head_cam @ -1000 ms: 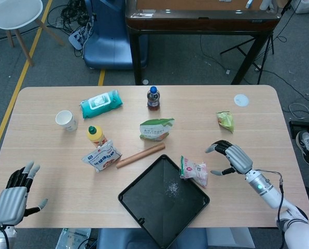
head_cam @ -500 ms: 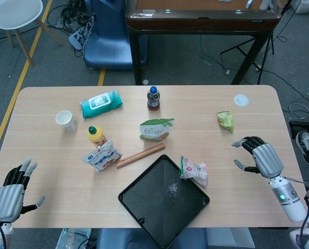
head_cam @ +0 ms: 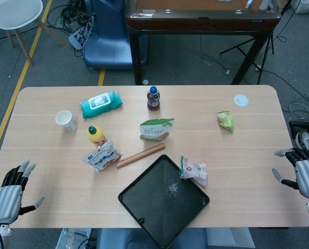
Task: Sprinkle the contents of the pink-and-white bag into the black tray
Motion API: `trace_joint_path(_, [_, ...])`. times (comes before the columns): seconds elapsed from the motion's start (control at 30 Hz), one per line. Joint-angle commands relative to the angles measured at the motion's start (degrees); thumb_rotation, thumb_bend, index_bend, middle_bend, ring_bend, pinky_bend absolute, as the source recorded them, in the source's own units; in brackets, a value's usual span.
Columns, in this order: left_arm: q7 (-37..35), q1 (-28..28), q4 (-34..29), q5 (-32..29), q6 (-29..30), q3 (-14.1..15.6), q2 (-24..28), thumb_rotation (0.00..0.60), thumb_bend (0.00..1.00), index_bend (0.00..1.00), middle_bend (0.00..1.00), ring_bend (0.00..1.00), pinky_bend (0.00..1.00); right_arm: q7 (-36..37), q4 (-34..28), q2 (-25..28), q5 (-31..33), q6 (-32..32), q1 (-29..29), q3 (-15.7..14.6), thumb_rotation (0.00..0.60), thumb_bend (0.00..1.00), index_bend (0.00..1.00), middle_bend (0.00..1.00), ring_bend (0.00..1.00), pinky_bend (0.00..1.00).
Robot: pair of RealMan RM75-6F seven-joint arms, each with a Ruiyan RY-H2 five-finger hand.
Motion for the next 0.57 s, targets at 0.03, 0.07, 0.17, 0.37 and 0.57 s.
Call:
trace_joint_path(0.03, [-0.6,0.1,0.5,0.7,0.7,-0.1,-0.3,0.6,0.18,0.08,0.01,0.0,0.03,-0.6,-1.1,1.0,0.2,-0.6,-0.8,-0.1,0.6,0.29,0.38,0.42,0.3,0.29])
trace_joint_path(0.07, [-0.9,0.2,0.7,1.0,1.1,-0.1,-0.5,0.6,0.18,0.08,0.01,0.0,0.03,-0.6,-1.3,1.2,0.1,-0.7,-1.0,0.0,0.6,0.29,0.38,0.42,0.3,0.29])
trace_joint_path(0.17, [-1.6,0.2,1.4,1.4,1.4,-0.1,-1.0,0.6,0.18,0.08,0.01,0.0,0.03,-1.0,-1.4,1.2,-0.6,-0.8,-1.2,0.3,0.6,0.29,0.38,0.42,0.3,0.29])
trace_joint_path(0.37, [-2.4,0.3,2.1,1.2,1.7,-0.4,-1.1,0.6,0.18,0.08,0.01,0.0,0.03,-0.7,-2.0,1.4,-1.4,-1.9,-1.5,0.8,0.6,0.29,0.38,0.42,0.3,0.29])
trace_joint_path(0.57, [-3.0,0.3,2.4,1.1,1.8,-0.5,-1.1,0.6,0.18,0.08,0.01,0.0,0.03,-1.5,-2.7,1.4,-1.8,-2.3,-1.8,1.5,0.6,0.29,0.38,0.42,0.3,0.29])
